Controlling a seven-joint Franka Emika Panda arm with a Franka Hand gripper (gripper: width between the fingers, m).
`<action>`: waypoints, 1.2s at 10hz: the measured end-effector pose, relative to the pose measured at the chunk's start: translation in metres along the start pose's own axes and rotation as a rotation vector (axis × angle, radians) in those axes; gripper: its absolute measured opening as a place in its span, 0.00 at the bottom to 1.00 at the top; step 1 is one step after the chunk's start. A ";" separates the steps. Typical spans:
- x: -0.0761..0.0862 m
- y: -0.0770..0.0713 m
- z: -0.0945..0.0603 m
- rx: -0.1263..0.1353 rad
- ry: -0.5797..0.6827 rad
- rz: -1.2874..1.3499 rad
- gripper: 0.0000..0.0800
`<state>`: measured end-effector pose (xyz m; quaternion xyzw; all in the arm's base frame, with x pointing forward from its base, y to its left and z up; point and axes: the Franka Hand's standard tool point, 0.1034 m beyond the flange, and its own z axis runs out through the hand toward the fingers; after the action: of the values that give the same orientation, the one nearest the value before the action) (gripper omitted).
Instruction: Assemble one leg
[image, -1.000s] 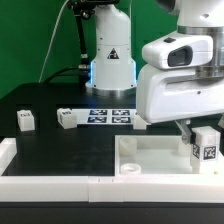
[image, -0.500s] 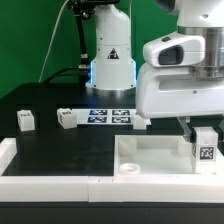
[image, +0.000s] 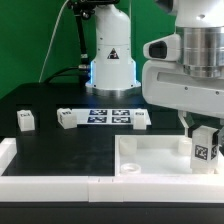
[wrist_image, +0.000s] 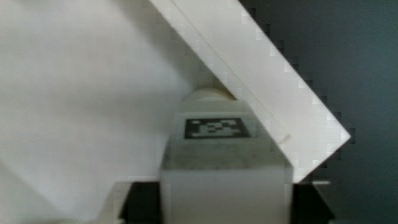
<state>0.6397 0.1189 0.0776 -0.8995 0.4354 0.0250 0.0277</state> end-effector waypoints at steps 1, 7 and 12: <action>-0.001 0.000 0.000 0.000 0.001 0.119 0.36; -0.001 -0.001 0.000 0.001 0.000 0.236 0.67; -0.003 -0.002 0.001 -0.009 0.007 -0.296 0.81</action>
Offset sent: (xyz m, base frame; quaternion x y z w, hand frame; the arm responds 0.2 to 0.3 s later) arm 0.0000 0.0000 0.0000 0.0000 0.0000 0.1790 0.9838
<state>0.6392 0.1224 0.0767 -0.9540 0.2980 0.0192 0.0256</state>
